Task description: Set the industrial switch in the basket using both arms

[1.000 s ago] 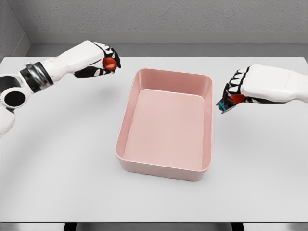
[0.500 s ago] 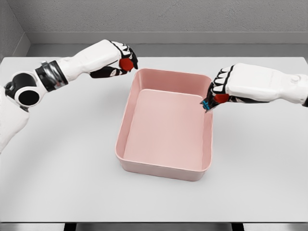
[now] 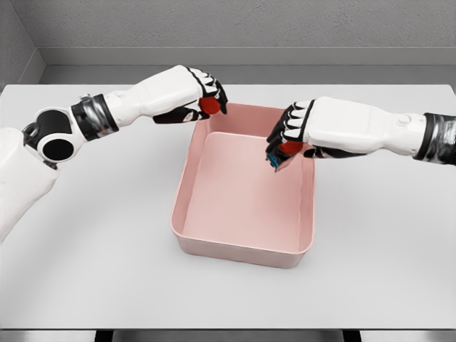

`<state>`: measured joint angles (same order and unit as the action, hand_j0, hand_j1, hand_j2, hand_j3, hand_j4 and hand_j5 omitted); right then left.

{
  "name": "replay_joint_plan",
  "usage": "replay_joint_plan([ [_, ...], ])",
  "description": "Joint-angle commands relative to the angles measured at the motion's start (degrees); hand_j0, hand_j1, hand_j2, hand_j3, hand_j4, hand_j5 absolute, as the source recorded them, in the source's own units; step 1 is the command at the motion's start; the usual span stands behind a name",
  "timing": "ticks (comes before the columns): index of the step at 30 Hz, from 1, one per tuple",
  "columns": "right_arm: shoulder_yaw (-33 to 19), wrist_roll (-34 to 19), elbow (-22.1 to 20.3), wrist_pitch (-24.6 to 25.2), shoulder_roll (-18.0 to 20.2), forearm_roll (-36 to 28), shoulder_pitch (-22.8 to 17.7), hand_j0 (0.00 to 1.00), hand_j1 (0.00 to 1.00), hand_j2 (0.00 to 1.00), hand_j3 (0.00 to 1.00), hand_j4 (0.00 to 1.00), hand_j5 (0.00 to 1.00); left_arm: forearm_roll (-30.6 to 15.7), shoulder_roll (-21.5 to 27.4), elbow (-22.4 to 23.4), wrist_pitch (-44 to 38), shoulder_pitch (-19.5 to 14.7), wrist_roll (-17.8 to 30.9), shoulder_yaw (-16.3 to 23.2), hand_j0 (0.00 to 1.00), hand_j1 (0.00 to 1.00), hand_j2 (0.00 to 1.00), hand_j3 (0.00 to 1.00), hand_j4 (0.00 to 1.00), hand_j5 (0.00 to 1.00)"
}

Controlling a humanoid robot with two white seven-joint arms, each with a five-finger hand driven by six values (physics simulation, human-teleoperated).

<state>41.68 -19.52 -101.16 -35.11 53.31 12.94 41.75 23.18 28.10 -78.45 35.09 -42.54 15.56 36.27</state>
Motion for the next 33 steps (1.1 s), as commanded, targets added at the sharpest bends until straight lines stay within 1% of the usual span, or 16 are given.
replay_joint_plan([
  [1, -0.02, 0.01, -0.01, 0.11, -0.93, -0.37, 0.00, 1.00, 1.00, 1.00, 1.00, 1.00, 1.00, -0.42, -0.07, -0.57, -0.09, 0.00, 0.08, 0.12, 0.49, 0.49, 0.49, 0.49, 0.49, 0.49],
  [4, -0.11, 0.01, -0.01, 0.11, -0.75, -0.37, -0.09, 1.00, 1.00, 1.00, 1.00, 1.00, 1.00, -0.42, -0.07, -1.09, -0.09, 0.00, 0.08, 0.47, 0.49, 0.49, 0.49, 0.49, 0.49, 0.49],
  [6, -0.29, 0.10, -0.01, 0.11, 0.65, -0.28, -0.18, 1.00, 1.00, 1.00, 1.00, 1.00, 1.00, -0.42, -0.07, -1.80, -0.09, 0.00, 0.08, 0.47, 0.49, 0.49, 0.49, 0.49, 0.49, 0.49],
  [7, -0.90, 0.45, -0.01, 0.11, 3.64, -0.46, -0.35, 1.00, 1.00, 1.00, 1.00, 1.00, 1.00, -0.42, -0.07, -2.41, -0.09, 0.09, 0.08, 0.56, 0.49, 0.49, 0.49, 0.49, 0.49, 0.49],
  [10, -1.95, 0.89, 0.43, 0.11, 8.56, -0.64, -0.70, 1.00, 1.00, 1.00, 1.00, 1.00, 1.00, -0.42, -0.07, -2.85, -0.09, 0.00, 0.17, 1.09, 0.49, 0.49, 0.49, 0.49, 0.49, 0.49],
  [11, -2.48, 1.06, 0.96, 0.11, 10.50, -1.60, -1.49, 1.00, 1.00, 1.00, 1.00, 1.00, 1.00, -0.42, -0.07, -3.03, -0.09, 0.00, 0.17, 1.26, 0.49, 0.49, 0.49, 0.49, 0.49, 0.49],
  [14, -2.48, 1.15, 6.32, 0.11, 11.20, -2.31, -1.85, 1.00, 1.00, 1.00, 1.00, 1.00, 1.00, -0.42, -0.07, -4.34, -0.09, 0.00, 0.17, 1.70, 0.49, 0.49, 0.49, 0.49, 0.49, 0.49],
  [17, -2.48, 1.15, 6.67, 0.11, 11.29, -2.31, -2.20, 1.00, 1.00, 1.00, 1.00, 1.00, 1.00, -0.33, -0.07, -5.13, -0.09, 0.00, 0.17, 2.49, 0.50, 0.50, 0.50, 0.50, 0.50, 0.50],
  [18, -2.48, 1.15, 6.59, 0.11, 11.29, -2.31, -2.20, 1.00, 1.00, 1.00, 1.00, 1.00, 1.00, -0.33, -0.07, -6.10, -0.09, 0.00, 0.17, 2.49, 0.51, 0.51, 0.51, 0.51, 0.51, 0.51],
  [20, -2.48, 1.15, 6.50, 0.11, 11.20, -2.31, -2.20, 1.00, 1.00, 1.00, 1.00, 1.00, 1.00, -0.24, -0.07, -7.16, -0.09, 0.00, 0.35, 2.58, 0.58, 0.58, 0.58, 0.58, 0.58, 0.58],
  [22, -2.48, 1.15, 6.41, 0.11, 11.20, -2.31, -2.20, 1.00, 1.00, 1.00, 1.00, 1.00, 1.00, -0.33, -0.07, -7.86, -0.09, 0.00, 0.35, 2.49, 0.70, 0.70, 0.70, 0.70, 0.70, 0.70],
  [23, -2.48, 1.15, 6.32, 0.11, 11.20, -2.31, -2.20, 1.00, 1.00, 1.00, 1.00, 1.00, 1.00, -0.33, -0.07, -8.04, -0.09, 0.00, 0.35, 2.49, 0.85, 0.85, 0.85, 0.85, 0.85, 0.85],
  [24, -2.48, 1.15, 6.41, 0.11, 11.20, -2.31, -2.20, 1.00, 1.00, 1.00, 1.00, 1.00, 1.00, -0.42, -0.07, -8.04, -0.09, 0.00, 0.35, 2.41, 0.98, 0.98, 0.98, 0.98, 0.98, 0.98],
  [25, -2.48, 1.15, 6.32, 0.11, 11.20, -2.31, -2.20, 1.00, 1.00, 1.00, 1.00, 1.00, 1.00, -0.42, -0.07, -8.04, -0.09, 0.00, 0.35, 2.41, 1.00, 1.00, 1.00, 1.00, 1.00, 1.00],
  [32, -2.31, 1.06, 6.32, 0.11, 11.03, -2.31, -2.37, 1.00, 1.00, 1.00, 1.00, 1.00, 1.00, -0.42, -0.07, -8.65, -0.09, -0.09, 0.35, 2.49, 1.00, 1.00, 1.00, 1.00, 1.00, 1.00],
  [33, -2.31, 1.06, 6.32, 0.11, 11.03, -2.31, -2.37, 1.00, 1.00, 1.00, 1.00, 1.00, 1.00, -0.42, -0.07, -9.35, -0.09, -0.09, 0.35, 2.49, 1.00, 1.00, 1.00, 1.00, 1.00, 1.00],
])
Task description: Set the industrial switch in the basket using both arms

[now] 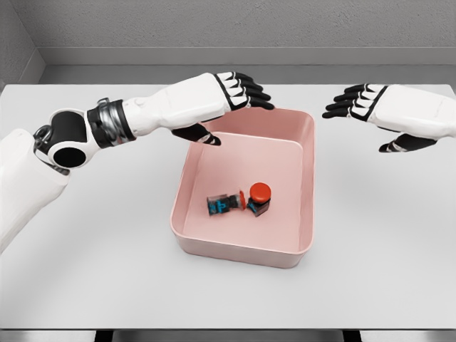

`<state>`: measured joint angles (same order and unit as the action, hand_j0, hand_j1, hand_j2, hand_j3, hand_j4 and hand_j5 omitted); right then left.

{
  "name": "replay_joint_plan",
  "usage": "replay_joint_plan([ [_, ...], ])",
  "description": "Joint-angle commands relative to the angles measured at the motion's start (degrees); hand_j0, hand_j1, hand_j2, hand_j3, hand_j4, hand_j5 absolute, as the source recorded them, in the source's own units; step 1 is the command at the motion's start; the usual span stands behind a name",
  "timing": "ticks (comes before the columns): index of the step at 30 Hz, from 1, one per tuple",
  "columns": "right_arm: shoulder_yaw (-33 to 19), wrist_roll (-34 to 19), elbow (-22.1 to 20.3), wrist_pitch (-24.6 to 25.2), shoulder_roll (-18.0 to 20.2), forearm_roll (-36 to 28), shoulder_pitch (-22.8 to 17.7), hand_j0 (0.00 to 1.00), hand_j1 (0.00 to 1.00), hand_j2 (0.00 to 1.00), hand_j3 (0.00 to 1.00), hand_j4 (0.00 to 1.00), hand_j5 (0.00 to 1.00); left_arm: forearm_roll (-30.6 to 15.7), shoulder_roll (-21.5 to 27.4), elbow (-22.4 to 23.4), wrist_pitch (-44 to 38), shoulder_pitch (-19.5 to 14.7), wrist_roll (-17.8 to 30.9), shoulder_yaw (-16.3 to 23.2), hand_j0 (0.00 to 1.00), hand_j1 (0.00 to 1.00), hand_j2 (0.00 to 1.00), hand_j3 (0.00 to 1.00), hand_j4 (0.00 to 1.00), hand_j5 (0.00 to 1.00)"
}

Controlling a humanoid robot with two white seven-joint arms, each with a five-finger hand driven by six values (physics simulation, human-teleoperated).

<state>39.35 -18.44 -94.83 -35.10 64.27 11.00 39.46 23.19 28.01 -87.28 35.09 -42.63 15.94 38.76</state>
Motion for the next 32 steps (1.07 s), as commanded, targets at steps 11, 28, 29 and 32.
replay_joint_plan([
  [11, 0.02, 0.07, -0.09, 0.10, 0.06, -0.36, -0.26, 1.00, 1.00, 1.00, 1.00, 1.00, 1.00, -4.55, 7.32, -0.08, -0.09, 0.88, -0.04, -3.52, 1.00, 1.00, 1.00, 1.00, 1.00, 1.00],
  [28, 0.11, 0.07, -0.09, 0.10, 0.06, -0.36, -0.70, 1.00, 1.00, 1.00, 1.00, 1.00, 1.00, -8.42, 21.12, 6.15, -0.09, 11.25, -0.04, -13.98, 1.00, 1.00, 1.00, 1.00, 1.00, 1.00],
  [29, 0.11, 0.07, 0.00, 0.10, 0.06, -0.36, -0.70, 1.00, 1.00, 1.00, 1.00, 1.00, 1.00, -8.51, 21.65, 6.16, -0.09, 11.25, -0.12, -14.07, 1.00, 1.00, 1.00, 1.00, 1.00, 1.00],
  [32, 0.11, 0.07, -0.09, 0.10, 0.06, -0.36, -0.79, 1.00, 1.00, 1.00, 1.00, 1.00, 1.00, -8.60, 22.62, 6.33, -0.09, 11.25, -0.39, -14.15, 1.00, 1.00, 1.00, 1.00, 1.00, 1.00],
])
